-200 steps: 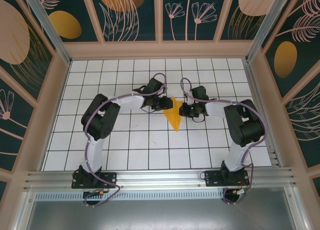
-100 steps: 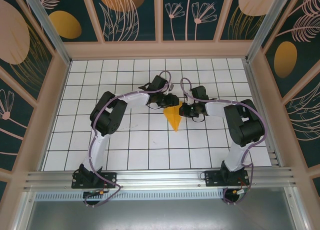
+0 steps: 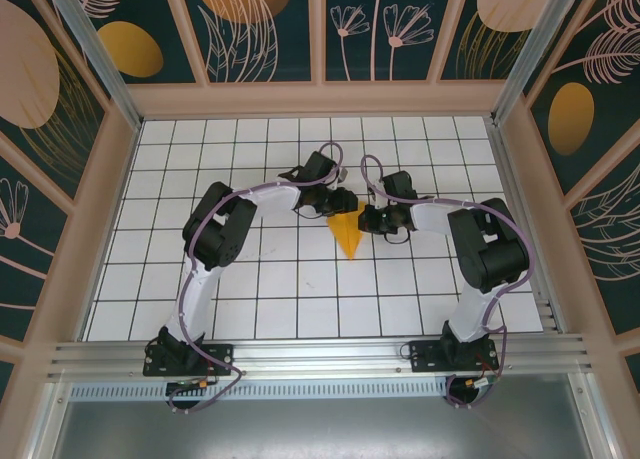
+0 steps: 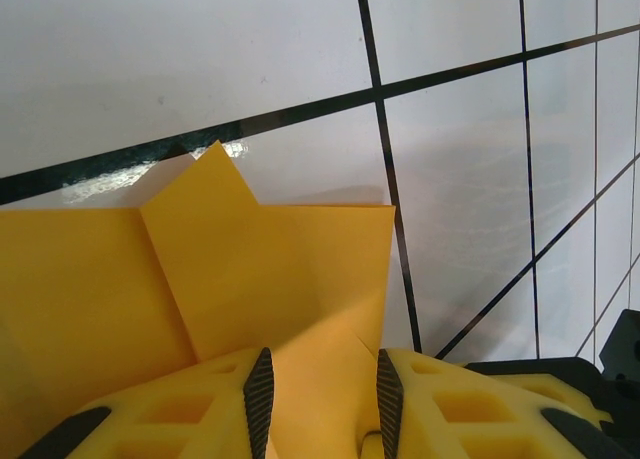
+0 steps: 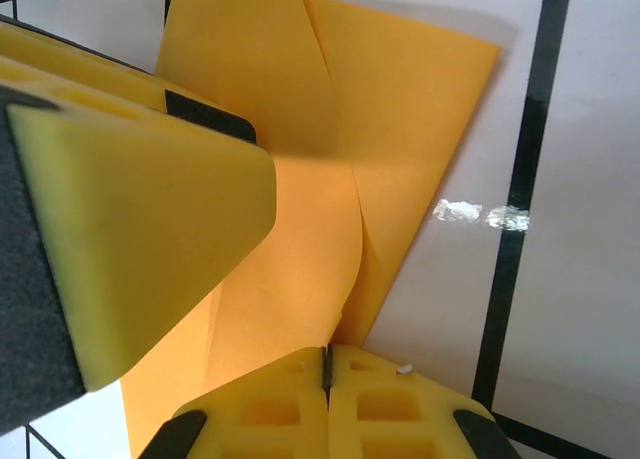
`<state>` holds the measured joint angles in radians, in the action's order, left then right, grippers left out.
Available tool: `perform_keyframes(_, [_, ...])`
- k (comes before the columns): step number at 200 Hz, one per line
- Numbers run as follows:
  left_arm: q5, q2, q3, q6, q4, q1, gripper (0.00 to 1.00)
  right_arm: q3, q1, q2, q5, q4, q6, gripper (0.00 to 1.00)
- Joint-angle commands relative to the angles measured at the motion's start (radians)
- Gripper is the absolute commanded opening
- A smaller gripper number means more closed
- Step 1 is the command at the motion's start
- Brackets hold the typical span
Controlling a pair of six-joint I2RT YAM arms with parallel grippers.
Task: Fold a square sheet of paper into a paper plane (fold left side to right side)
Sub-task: Fourth fold the wing at the center of the table.
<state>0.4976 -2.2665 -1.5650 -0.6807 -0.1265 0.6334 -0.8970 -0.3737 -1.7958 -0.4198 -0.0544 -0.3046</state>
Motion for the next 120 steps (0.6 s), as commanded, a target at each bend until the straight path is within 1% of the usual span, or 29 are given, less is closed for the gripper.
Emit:
perform_keyframes(1, [-0.043,-0.018,0.055,0.007,-0.031,-0.003,0.37,-0.019,0.009,0.007,0.042,-0.034,0.013,0.01])
perform_keyframes(15, [-0.046,-0.009,0.082,0.004,-0.017,-0.003,0.37,-0.028,0.016,0.043,0.032,-0.029,0.015,0.10])
perform_keyframes(49, [-0.045,0.008,0.130,-0.010,0.020,-0.003,0.37,-0.025,0.025,0.142,0.029,-0.044,0.012,0.23])
perform_keyframes(67, [-0.043,0.016,0.141,-0.013,0.030,-0.003,0.37,0.006,0.022,0.204,0.025,-0.048,0.000,0.24])
perform_keyframes(83, [-0.044,0.023,0.148,-0.012,0.034,-0.003,0.37,0.047,0.008,0.249,-0.015,-0.035,-0.016,0.23])
perform_keyframes(103, [-0.046,0.028,0.152,-0.012,0.035,-0.002,0.37,0.101,-0.034,0.289,-0.081,0.009,-0.048,0.20])
perform_keyframes(120, [-0.048,0.028,0.152,-0.011,0.036,-0.002,0.37,0.132,-0.077,0.288,-0.114,0.047,-0.081,0.19])
